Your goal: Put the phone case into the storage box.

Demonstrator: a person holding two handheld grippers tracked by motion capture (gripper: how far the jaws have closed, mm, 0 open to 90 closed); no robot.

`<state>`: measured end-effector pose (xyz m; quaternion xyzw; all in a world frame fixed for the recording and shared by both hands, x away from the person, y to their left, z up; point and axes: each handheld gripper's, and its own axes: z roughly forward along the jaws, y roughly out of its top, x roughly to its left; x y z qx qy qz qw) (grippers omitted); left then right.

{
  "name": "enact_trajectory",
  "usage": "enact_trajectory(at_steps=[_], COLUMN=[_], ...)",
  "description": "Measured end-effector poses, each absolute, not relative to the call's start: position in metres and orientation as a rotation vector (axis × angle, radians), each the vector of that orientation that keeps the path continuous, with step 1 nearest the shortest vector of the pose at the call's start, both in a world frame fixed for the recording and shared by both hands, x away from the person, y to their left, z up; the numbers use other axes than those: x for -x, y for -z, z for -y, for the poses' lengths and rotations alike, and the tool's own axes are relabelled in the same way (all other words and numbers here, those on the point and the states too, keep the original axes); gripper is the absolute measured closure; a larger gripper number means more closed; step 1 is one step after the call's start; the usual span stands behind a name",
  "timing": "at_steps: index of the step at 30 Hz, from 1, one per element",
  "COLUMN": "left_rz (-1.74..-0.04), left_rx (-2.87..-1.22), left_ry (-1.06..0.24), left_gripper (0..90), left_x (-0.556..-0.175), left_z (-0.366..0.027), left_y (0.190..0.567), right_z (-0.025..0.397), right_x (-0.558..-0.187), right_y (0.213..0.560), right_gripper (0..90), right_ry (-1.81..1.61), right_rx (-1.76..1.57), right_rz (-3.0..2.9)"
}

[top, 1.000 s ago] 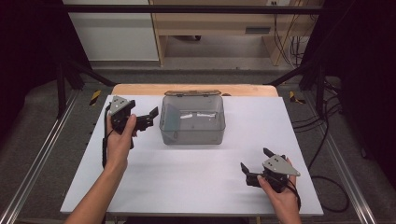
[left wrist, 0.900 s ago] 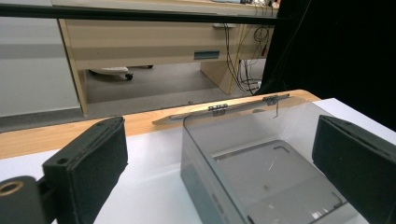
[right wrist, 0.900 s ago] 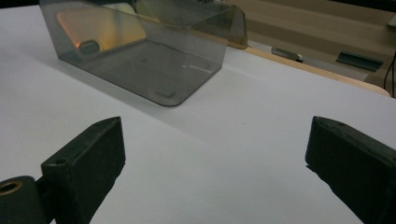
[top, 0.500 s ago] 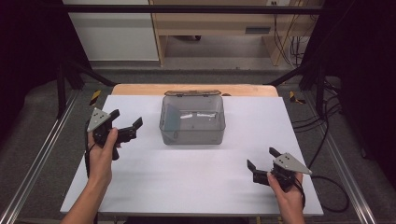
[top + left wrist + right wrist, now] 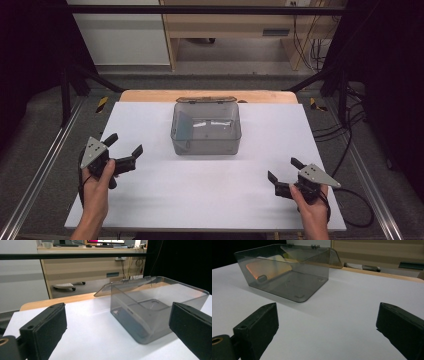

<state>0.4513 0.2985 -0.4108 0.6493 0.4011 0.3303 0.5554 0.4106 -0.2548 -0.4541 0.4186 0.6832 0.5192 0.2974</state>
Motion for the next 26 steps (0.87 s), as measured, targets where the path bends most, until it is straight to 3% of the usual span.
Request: enact_trajectory(at_steps=[12, 26], left_rz=[-0.99, -0.895], left_rx=[-1.48, -1.493], left_ry=[-0.722, -0.721], left_gripper=[1.7, 1.5], left_x=[-0.428, -0.405], left_z=[-0.334, -0.325], left_y=[0.439, 0.438], right_z=[0.258, 0.258], right_x=[-0.411, -0.411], right_y=[0.456, 0.456], right_gripper=[5.1, 4.4], right_ry=[-1.424, -1.459], right_rx=[-1.066, -1.001], right_rz=[-1.773, -1.711])
